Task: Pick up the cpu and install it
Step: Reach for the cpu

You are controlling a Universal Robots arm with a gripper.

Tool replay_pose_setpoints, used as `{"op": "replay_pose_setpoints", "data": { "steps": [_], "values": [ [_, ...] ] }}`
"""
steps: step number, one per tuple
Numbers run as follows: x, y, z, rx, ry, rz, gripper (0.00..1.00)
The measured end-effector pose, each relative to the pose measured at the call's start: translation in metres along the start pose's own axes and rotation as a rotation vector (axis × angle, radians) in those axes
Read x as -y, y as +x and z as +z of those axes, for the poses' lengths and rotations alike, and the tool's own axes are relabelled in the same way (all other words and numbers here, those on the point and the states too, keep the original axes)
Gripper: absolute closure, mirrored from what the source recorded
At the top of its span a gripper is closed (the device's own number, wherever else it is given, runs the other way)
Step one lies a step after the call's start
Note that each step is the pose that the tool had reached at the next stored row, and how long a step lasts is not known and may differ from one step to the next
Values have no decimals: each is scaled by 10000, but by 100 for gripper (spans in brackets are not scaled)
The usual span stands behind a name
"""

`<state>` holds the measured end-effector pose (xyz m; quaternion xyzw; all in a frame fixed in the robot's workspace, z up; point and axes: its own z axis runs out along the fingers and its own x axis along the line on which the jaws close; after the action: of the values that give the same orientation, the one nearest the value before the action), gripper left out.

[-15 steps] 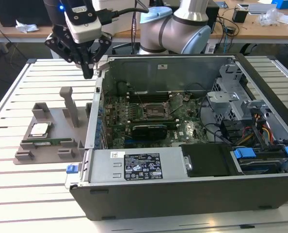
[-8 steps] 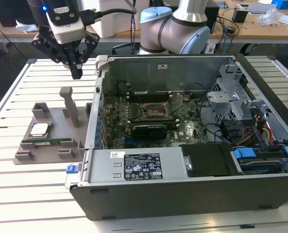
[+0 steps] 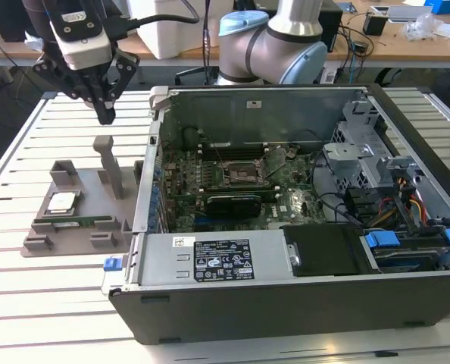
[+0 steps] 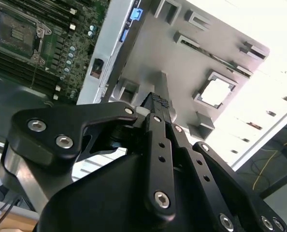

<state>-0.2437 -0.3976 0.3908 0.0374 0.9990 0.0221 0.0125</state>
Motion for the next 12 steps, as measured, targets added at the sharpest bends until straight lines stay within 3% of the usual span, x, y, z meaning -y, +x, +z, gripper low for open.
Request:
{"op": "replay_pose_setpoints", "data": {
  "steps": [12],
  "values": [
    [22, 289, 2, 0, 0, 1, 89]
  ]
}}
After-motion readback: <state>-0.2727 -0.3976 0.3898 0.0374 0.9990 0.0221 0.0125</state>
